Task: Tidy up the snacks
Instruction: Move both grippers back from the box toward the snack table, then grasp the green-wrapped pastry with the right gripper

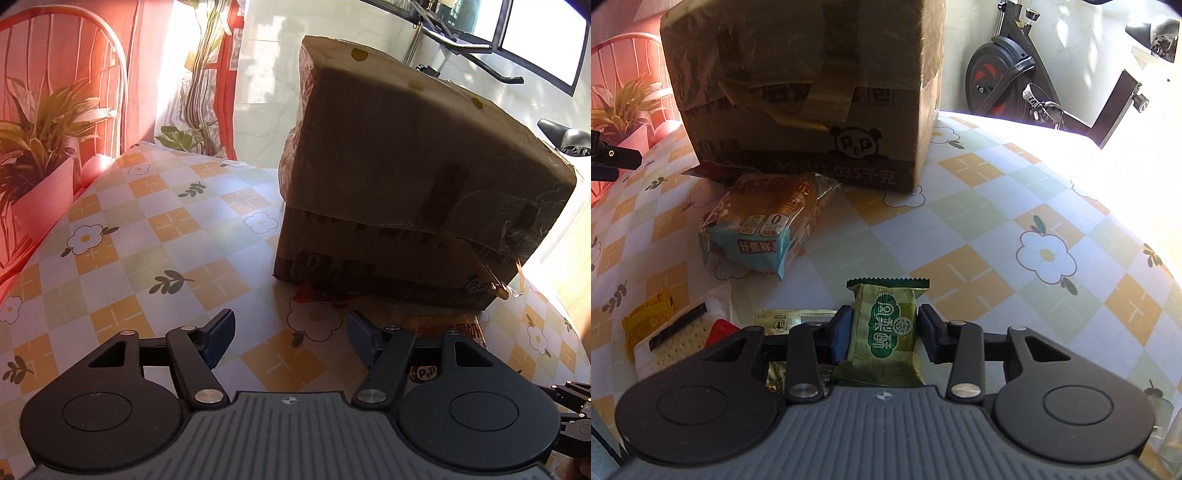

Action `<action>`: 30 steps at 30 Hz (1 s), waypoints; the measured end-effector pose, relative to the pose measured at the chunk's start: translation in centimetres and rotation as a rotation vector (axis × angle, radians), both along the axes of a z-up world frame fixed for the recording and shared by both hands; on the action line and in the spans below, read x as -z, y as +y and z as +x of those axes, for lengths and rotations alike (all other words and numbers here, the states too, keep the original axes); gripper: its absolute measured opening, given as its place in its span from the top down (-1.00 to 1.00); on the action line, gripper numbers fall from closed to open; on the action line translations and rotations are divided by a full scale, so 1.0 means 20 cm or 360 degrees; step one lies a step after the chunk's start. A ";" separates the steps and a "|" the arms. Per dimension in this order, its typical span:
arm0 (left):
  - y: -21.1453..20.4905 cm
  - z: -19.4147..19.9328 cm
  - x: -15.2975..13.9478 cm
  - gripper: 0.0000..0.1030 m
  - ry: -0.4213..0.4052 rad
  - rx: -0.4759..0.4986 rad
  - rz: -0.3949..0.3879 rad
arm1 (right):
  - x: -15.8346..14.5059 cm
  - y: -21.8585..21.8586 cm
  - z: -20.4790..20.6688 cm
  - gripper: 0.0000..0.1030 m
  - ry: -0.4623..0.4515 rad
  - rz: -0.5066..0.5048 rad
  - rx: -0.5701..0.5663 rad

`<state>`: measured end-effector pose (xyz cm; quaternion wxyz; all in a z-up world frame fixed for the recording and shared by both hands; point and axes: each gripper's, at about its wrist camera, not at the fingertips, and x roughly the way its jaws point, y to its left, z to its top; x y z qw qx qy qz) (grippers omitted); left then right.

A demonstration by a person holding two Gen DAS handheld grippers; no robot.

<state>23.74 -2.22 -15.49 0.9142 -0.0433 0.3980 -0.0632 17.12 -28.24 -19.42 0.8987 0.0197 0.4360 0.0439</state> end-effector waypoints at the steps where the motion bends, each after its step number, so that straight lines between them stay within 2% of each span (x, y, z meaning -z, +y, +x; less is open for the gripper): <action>1: 0.00 0.00 0.00 -0.33 0.0001 0.0003 0.0003 | 0.00 0.00 0.00 0.21 -0.0007 0.0003 0.0001; 11: -0.04 0.01 -0.01 -0.33 0.0000 0.0034 0.0035 | 0.00 -0.01 0.04 0.22 -0.0037 0.0038 0.0042; 25: -0.05 0.02 -0.01 -0.33 -0.0003 0.0042 0.0045 | -0.10 0.00 0.07 0.22 -0.0136 0.0039 0.0034; 30: -0.08 0.05 0.02 -0.35 -0.0004 0.0113 0.0062 | -0.13 0.00 0.08 0.22 -0.0170 0.0049 0.0034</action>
